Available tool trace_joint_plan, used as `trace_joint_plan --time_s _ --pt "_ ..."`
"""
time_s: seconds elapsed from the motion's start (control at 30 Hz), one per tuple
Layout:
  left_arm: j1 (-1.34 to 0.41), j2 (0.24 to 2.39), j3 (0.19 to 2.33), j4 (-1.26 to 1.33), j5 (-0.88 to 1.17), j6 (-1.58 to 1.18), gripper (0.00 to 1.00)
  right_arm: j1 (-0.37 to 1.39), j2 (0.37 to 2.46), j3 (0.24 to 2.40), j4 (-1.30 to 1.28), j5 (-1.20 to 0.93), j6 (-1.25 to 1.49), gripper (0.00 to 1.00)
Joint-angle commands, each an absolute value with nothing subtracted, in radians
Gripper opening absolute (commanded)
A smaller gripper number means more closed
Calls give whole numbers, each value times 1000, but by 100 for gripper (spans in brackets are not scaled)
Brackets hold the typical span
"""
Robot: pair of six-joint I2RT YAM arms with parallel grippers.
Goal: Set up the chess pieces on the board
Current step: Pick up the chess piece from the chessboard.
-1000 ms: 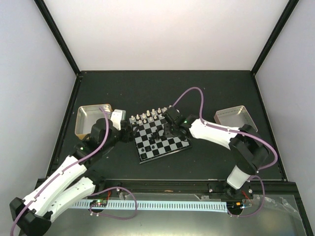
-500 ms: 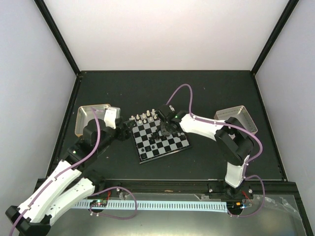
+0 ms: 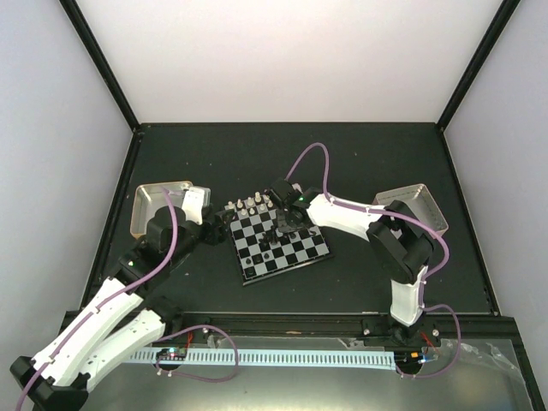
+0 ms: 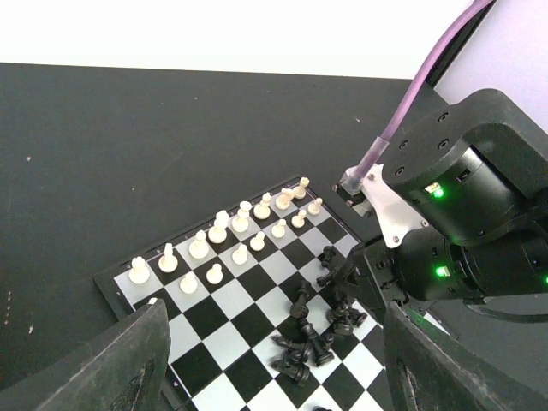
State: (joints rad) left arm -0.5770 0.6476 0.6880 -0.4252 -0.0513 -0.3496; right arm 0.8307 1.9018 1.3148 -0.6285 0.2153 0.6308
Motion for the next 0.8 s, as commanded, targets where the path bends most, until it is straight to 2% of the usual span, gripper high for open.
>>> trace_joint_plan --time_s 0.0,0.13,0.33,0.53,0.77 --pt "-572 634 732 -439 -69 -337 70 829 1910 1329 -662 240 635 16" --pt "-572 631 733 -440 -69 -337 70 828 1917 1321 -659 237 640 18" --pt "-572 631 729 -440 -69 -340 70 828 1926 1312 -645 216 643 16" --pt "-572 630 726 -441 -69 -342 70 828 1929 1306 -626 210 653 5" --pt "-571 626 725 -442 -78 -344 70 828 1874 1308 -565 206 628 2"
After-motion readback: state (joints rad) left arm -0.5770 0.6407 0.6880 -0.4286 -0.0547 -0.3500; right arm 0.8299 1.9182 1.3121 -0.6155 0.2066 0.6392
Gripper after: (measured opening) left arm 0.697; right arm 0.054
